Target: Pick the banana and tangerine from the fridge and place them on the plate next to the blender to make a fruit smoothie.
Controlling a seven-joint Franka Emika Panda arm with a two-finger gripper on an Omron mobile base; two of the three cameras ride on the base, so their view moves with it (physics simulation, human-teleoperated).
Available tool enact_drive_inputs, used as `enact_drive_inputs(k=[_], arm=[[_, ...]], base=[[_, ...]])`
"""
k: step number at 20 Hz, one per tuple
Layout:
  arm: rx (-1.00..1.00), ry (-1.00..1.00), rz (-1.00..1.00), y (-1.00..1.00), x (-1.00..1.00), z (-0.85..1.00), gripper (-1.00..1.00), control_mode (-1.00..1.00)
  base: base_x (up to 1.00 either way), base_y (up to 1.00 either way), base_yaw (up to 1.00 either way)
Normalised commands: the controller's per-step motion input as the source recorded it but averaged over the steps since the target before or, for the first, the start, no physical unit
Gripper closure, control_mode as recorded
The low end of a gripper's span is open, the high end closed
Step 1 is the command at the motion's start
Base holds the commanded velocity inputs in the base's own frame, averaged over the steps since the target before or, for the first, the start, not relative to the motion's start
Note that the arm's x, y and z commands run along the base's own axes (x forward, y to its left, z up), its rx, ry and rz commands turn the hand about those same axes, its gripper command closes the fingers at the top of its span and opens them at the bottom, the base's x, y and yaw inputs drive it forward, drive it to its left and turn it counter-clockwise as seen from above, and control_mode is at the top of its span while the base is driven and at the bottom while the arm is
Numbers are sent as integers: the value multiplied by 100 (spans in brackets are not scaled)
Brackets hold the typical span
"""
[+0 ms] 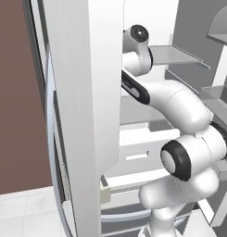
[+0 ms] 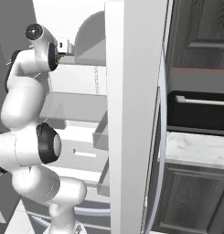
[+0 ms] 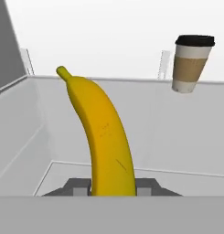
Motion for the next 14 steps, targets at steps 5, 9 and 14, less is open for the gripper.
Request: enact_drive_inputs(k=[5,9,14], arm=[[15,0,0,-47,-97,55,100,-100],[11,0,0,-33,-99,38,100,-100],[2,0,-1,-38,-97,-5,100,-100]], base=[[0,0,0],[0,0,0],[0,0,0]])
